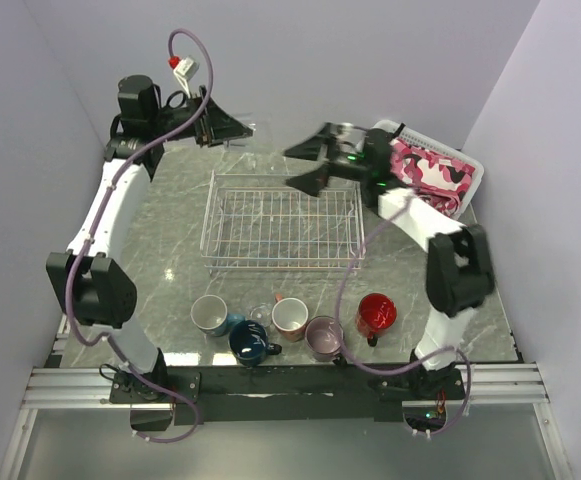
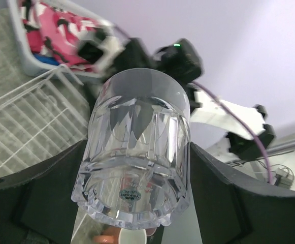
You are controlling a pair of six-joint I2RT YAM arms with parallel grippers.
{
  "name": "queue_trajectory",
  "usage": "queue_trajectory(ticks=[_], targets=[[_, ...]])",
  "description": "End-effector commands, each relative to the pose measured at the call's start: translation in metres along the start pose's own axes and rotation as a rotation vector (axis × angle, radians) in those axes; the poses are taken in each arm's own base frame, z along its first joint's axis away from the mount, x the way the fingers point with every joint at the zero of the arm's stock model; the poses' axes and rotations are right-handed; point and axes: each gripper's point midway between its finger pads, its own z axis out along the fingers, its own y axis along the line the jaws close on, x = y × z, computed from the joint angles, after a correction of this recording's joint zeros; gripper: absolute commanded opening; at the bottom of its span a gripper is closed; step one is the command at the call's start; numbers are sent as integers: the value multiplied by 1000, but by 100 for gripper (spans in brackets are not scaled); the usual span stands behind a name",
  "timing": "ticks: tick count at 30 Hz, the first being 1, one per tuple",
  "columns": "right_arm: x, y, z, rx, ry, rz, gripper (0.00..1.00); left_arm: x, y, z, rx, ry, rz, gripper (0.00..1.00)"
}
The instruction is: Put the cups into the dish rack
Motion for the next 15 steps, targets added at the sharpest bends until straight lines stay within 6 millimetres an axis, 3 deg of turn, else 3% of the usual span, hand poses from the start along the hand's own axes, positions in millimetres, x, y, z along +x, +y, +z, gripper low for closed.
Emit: queue_trajectory(ticks=[1, 2, 3, 5, 6, 7, 8, 9, 10, 15], targets=[[-17, 21, -91, 64, -218, -161, 100, -22, 16, 1, -115, -8, 106, 1], [-6, 27, -108, 118, -255, -149, 100, -22, 27, 6, -156, 6, 169, 1], [-7, 29, -122, 162, -295, -244, 100, -17, 21, 15, -200, 45, 171, 1], [-3, 50, -150, 238, -406, -310, 100, -8, 70, 37, -368, 115, 274, 1], [-2, 55, -159, 268, -434, -384, 100, -2, 51, 53, -371, 154, 329, 1], [1, 62, -165, 285, -456, -415, 100, 13, 79, 70, -410, 214, 324, 1], [5, 72, -177, 318, -508, -441, 100, 8, 85, 77, -457, 222, 433, 1], [8, 72, -181, 349, -517, -490, 100, 27, 87, 95, -455, 271, 464, 1], [10, 72, -186, 372, -531, -502, 100, 33, 99, 104, -477, 297, 535, 1], [24, 31, -210, 530, -564, -487, 100, 72, 134, 129, -508, 443, 698, 1]])
